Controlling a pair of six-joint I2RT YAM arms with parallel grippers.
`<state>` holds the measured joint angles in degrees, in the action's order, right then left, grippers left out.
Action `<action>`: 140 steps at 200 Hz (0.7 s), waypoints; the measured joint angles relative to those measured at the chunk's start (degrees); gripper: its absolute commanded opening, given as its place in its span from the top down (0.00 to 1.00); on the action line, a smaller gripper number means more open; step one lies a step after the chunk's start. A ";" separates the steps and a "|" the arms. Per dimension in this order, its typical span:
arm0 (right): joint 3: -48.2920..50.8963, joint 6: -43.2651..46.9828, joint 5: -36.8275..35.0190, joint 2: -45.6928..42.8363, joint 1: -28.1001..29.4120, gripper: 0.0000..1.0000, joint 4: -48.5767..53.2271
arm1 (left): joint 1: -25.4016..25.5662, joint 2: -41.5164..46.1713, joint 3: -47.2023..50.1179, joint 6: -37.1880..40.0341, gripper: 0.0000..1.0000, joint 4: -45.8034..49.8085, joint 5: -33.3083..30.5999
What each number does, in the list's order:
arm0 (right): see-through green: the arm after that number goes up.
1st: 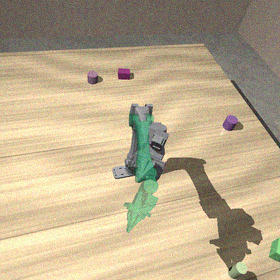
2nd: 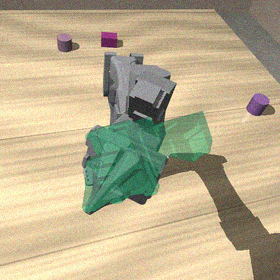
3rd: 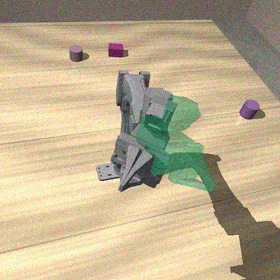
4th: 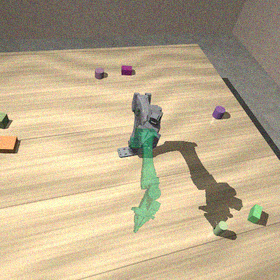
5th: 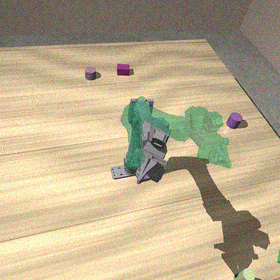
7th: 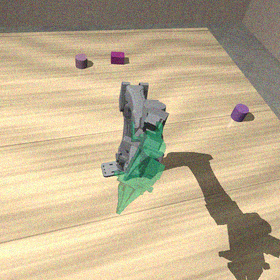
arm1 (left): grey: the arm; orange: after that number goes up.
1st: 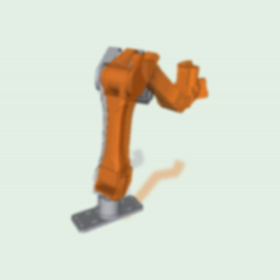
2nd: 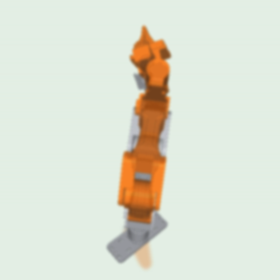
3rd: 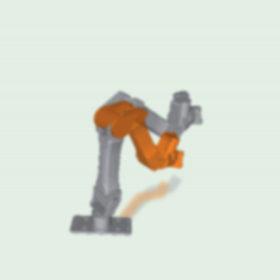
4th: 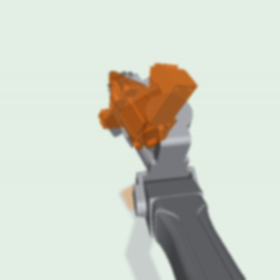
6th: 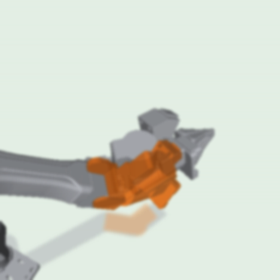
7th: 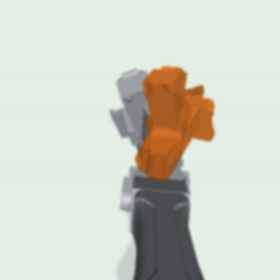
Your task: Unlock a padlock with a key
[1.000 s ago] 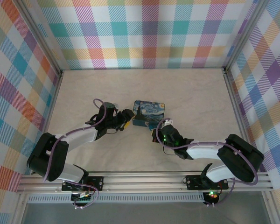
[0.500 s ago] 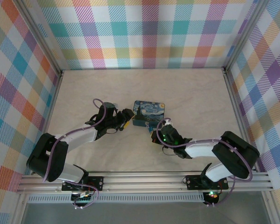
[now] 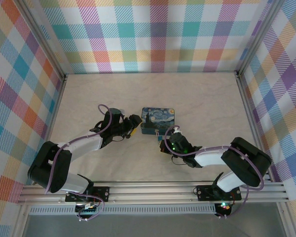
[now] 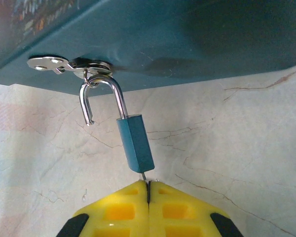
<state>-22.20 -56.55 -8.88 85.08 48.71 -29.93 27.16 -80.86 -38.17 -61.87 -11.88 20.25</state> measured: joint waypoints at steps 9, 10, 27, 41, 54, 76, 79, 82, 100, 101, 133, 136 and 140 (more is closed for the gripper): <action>0.00 0.00 0.00 -0.02 0.00 0.91 0.00 | -0.02 0.04 0.00 0.00 0.31 0.00 0.00; 0.00 0.00 0.00 -0.02 0.00 0.90 0.00 | -0.02 0.04 0.00 0.00 0.31 0.00 0.00; 0.00 0.00 -0.02 -0.02 0.00 0.87 0.09 | -0.11 0.13 0.00 0.00 0.31 0.00 0.00; 0.00 -0.02 -0.09 -0.04 0.00 0.83 0.50 | -0.11 0.15 0.00 0.02 0.30 0.00 0.00; 0.00 0.07 -0.33 -0.15 0.00 0.79 1.40 | -0.22 0.15 0.00 0.11 0.25 0.04 0.04; 0.00 0.59 -0.98 -1.44 -0.09 0.74 3.06 | -0.85 0.15 0.00 0.33 0.16 0.15 0.04; 0.00 0.72 -1.05 -1.81 -0.17 0.73 3.19 | -0.98 0.15 0.00 0.44 0.16 0.20 0.07; 0.02 0.90 -1.07 -2.10 -0.28 0.72 3.43 | -1.11 0.15 0.00 0.39 0.15 0.20 0.09; 0.02 2.19 -1.11 -4.35 -1.14 0.67 4.44 | -1.84 0.17 0.00 0.68 0.12 0.35 0.13; 0.02 2.27 -1.09 -4.52 -1.22 0.67 4.52 | -1.88 0.17 0.00 0.68 0.12 0.37 0.15; 0.02 6.27 0.70 -8.66 -4.50 0.56 5.66 | -2.93 0.24 -0.17 1.55 0.10 1.33 0.44; 0.02 6.62 1.14 -9.11 -5.11 0.56 6.01 | -2.97 0.24 -0.26 1.62 0.11 1.40 0.55; 0.02 6.99 1.70 -9.60 -5.73 0.55 6.16 | -3.02 0.15 -0.44 1.79 0.10 1.44 0.72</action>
<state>-22.17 -49.56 -7.18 75.48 42.98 -23.77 24.14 -80.71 -38.61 -60.07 -10.44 20.97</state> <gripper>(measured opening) 0.429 0.893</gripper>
